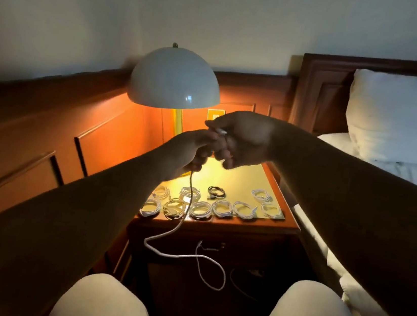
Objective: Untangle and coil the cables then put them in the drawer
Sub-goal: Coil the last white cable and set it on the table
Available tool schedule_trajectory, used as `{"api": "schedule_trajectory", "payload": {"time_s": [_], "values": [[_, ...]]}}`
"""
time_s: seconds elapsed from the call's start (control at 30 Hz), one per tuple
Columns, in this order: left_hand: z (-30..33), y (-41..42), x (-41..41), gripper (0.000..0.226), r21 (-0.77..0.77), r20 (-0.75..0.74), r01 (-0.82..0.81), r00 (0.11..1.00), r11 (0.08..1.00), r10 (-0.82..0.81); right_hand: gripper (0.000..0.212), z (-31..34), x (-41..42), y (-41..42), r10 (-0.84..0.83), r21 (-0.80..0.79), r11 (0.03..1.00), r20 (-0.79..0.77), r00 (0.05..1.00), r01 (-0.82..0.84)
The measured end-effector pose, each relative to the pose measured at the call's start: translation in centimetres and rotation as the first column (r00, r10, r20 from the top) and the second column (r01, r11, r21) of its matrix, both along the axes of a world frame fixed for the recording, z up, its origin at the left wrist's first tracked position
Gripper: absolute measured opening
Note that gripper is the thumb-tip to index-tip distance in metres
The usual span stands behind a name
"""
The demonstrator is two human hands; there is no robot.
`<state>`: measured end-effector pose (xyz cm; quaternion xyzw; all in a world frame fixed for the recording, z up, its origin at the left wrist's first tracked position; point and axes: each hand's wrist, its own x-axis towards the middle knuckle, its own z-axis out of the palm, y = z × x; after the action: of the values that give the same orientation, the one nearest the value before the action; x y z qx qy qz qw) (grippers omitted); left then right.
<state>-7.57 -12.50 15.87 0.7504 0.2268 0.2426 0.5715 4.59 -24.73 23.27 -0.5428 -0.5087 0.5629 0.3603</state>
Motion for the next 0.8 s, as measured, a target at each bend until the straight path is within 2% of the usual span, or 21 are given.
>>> {"api": "schedule_trajectory", "payload": {"time_s": [0.07,0.13,0.2,0.23,0.27,0.3,0.33,0.37,0.4,0.43,0.47,0.5,0.53,0.6,0.67,0.73,0.8], "values": [[-1.3,-1.0,0.1,0.018,-0.152,0.037,-0.016,0.999,0.988,0.022,0.034,-1.0,-0.7,0.6,-0.025,0.073,0.996,-0.241,0.97,0.043],[-2.4,-2.6,0.3,0.022,-0.262,0.063,-0.032,0.997,0.965,0.05,0.035,-2.1,-0.7,1.4,-0.079,0.134,0.978,-0.464,0.882,0.158],[-3.1,-4.0,0.3,0.025,-0.296,0.06,-0.012,0.998,0.955,0.031,0.034,-3.7,-0.1,2.3,-0.121,0.184,0.947,-0.556,0.823,0.263],[-3.5,-4.4,0.4,0.024,-0.289,0.042,0.0,0.999,0.957,0.013,0.03,-4.7,0.2,2.7,-0.147,0.235,0.921,-0.527,0.837,0.31],[-4.2,-4.5,0.4,0.023,-0.275,0.004,0.005,1.0,0.962,-0.004,0.027,-5.9,0.7,3.3,-0.2,0.315,0.881,-0.428,0.882,0.352],[-4.9,-4.4,0.3,0.023,-0.254,-0.055,0.006,0.998,0.967,-0.021,0.026,-7.0,1.3,3.6,-0.271,0.438,0.829,-0.231,0.934,0.348],[-5.6,-4.3,0.1,0.023,-0.227,-0.137,0.007,0.99,0.974,-0.039,0.025,-7.9,1.6,3.5,-0.37,0.579,0.769,0.056,0.927,0.272],[-6.3,-4.0,0.0,0.025,-0.184,-0.222,0.003,0.974,0.983,-0.045,0.025,-8.8,2.0,3.5,-0.45,0.671,0.73,0.33,0.829,0.129],[-7.0,-3.6,-0.2,0.027,-0.127,-0.296,0.001,0.955,0.992,-0.039,0.024,-9.8,2.5,3.5,-0.464,0.681,0.732,0.522,0.716,-0.022],[-7.5,-3.3,-0.2,0.027,-0.054,-0.351,0.003,0.936,0.999,-0.022,0.022,-10.8,3.0,3.4,-0.432,0.628,0.769,0.648,0.628,-0.119],[-7.7,-3.1,-0.2,0.028,0.04,-0.39,0.012,0.921,0.999,0.005,0.02,-11.9,3.2,3.2,-0.37,0.537,0.83,0.729,0.576,-0.148],[-7.8,-2.8,-0.2,0.027,0.15,-0.421,0.032,0.906,0.988,0.034,0.02,-12.8,3.1,3.1,-0.297,0.43,0.894,0.78,0.55,-0.128],[-7.9,-2.6,-0.3,0.026,0.257,-0.442,0.066,0.895,0.964,0.057,0.02,-13.7,2.9,3.1,-0.23,0.321,0.945,0.793,0.564,-0.067],[-8.5,-2.1,-0.5,0.023,0.432,-0.462,0.148,0.884,0.89,0.077,0.018,-15.1,2.1,3.0,-0.122,0.124,0.991,0.724,0.679,0.046],[-9.9,-1.5,-1.0,0.019,0.488,-0.442,0.152,0.892,0.86,0.093,0.024,-16.5,1.7,3.0,-0.107,0.004,0.992,0.548,0.829,0.125],[-12.0,-0.9,-1.5,0.017,0.466,-0.373,0.084,0.922,0.881,0.109,0.031,-18.3,1.8,2.7,-0.09,-0.137,0.982,0.272,0.958,0.131],[-14.4,-0.5,-1.8,0.017,0.3,-0.271,-0.01,0.958,0.954,0.095,0.037,-20.2,2.1,2.2,-0.117,-0.285,0.954,-0.073,0.99,0.091]]}}
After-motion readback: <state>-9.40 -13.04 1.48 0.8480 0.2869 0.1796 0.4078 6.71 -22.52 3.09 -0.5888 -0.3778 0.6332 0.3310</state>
